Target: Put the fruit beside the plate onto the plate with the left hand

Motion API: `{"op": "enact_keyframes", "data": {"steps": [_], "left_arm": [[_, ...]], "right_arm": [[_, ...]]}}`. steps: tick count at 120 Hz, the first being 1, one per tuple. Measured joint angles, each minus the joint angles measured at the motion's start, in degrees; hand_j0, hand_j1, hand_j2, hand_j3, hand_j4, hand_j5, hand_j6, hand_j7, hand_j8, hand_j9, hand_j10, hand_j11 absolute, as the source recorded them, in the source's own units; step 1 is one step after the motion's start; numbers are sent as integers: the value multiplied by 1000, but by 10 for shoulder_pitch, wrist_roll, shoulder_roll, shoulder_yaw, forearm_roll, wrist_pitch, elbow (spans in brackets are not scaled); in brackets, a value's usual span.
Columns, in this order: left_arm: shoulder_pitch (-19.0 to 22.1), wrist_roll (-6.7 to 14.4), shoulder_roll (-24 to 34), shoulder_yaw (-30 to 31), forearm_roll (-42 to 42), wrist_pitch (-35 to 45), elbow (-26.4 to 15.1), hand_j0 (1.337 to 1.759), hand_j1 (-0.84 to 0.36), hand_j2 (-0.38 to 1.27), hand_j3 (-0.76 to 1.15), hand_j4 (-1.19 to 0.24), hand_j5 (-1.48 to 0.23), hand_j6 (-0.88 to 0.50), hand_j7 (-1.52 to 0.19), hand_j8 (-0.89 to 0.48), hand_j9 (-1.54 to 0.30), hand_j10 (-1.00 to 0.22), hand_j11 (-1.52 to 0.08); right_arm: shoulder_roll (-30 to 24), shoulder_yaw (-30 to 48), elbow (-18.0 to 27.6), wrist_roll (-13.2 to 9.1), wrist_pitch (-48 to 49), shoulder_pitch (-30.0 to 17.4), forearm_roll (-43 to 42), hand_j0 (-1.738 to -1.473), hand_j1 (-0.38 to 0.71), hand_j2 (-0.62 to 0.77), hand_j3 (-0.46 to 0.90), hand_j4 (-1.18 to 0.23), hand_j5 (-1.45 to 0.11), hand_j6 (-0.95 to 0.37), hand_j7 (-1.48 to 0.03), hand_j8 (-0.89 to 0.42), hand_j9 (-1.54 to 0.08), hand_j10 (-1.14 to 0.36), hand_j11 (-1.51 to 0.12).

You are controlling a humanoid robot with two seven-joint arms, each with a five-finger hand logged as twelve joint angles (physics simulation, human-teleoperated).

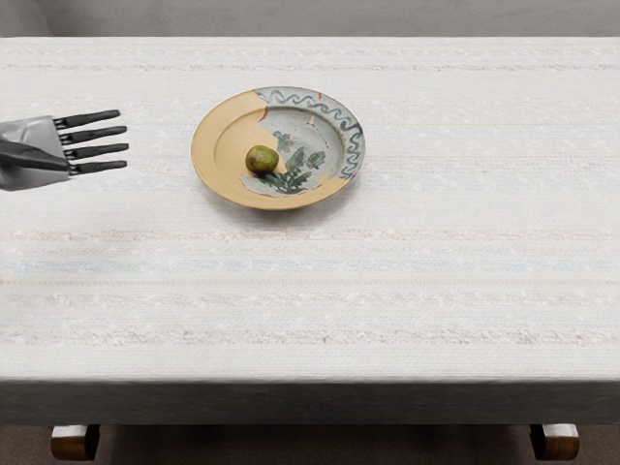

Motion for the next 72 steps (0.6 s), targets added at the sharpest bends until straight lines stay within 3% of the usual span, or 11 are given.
{"op": "enact_keyframes", "data": {"steps": [72], "left_arm": [[0, 0, 0, -2, -3, 0, 42, 1658, 343, 1, 0, -1, -6, 0, -6, 0, -6, -1, -6]], "right_arm": [[0, 0, 0, 0, 0, 0, 0, -1658, -349, 0, 0, 0, 0, 0, 0, 0, 0, 0, 0]]}}
